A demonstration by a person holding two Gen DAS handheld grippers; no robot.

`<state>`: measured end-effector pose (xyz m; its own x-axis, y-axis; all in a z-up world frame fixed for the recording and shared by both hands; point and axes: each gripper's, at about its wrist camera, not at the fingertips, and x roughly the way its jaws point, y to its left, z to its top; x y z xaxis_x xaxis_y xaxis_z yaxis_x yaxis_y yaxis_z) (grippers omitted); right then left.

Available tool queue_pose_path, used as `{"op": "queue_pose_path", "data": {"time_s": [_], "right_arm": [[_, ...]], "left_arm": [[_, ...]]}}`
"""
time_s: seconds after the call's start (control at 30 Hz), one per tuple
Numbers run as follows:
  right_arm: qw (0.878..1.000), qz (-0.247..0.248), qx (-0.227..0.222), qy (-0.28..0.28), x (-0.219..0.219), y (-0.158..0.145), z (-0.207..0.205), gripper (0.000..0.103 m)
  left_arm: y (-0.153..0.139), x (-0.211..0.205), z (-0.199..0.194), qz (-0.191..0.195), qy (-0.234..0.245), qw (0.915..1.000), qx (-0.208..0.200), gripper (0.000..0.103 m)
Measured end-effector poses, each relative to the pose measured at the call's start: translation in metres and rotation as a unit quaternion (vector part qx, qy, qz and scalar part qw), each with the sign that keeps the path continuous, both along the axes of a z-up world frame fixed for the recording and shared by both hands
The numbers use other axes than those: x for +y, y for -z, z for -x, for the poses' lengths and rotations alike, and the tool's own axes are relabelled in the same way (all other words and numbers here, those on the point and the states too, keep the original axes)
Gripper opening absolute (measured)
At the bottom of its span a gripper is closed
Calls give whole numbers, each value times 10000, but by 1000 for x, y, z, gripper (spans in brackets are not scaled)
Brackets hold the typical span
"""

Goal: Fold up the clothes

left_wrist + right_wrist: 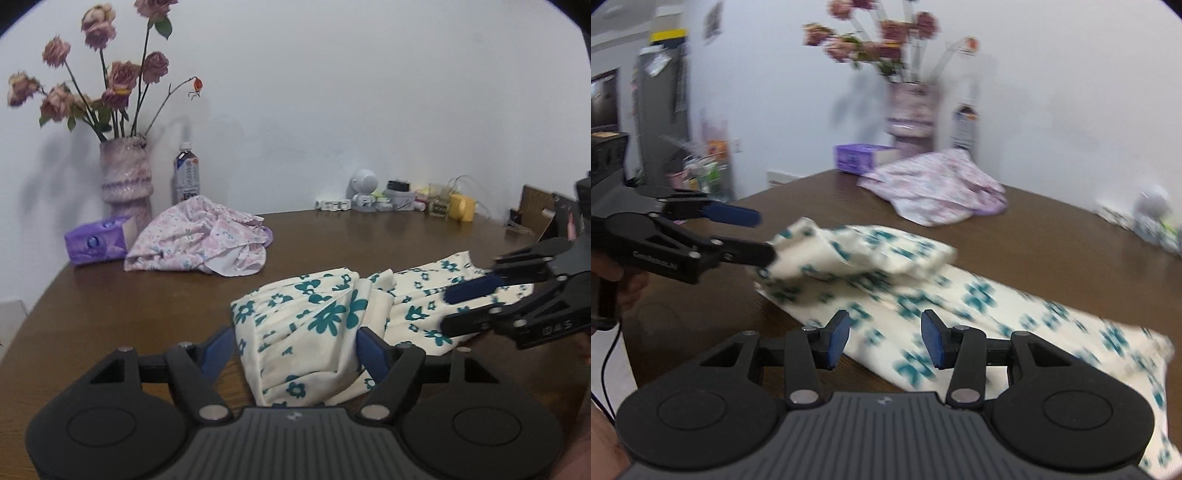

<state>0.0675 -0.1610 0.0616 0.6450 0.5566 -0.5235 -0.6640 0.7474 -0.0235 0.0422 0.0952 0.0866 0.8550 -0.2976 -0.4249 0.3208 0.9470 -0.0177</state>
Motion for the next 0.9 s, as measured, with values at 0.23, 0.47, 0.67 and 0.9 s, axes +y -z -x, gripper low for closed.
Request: {"op": "queue_pose_path", "data": {"time_s": [0.23, 0.47, 0.67, 0.9], "right_arm": [[9993, 191, -172, -287, 35, -2, -8, 44], [9998, 175, 80, -48, 18, 10, -6, 44], [9997, 234, 73, -45, 13, 9, -1, 44], [9988, 330, -228, -282, 25, 2, 5, 44]], "left_arm": [[8, -16, -23, -48, 242, 9995, 206, 44], [16, -35, -33, -76, 438, 9983, 384, 30], [6, -30, -21, 104, 556, 9978, 343, 57], [-4, -8, 4, 8, 421, 9986, 313, 66]]}}
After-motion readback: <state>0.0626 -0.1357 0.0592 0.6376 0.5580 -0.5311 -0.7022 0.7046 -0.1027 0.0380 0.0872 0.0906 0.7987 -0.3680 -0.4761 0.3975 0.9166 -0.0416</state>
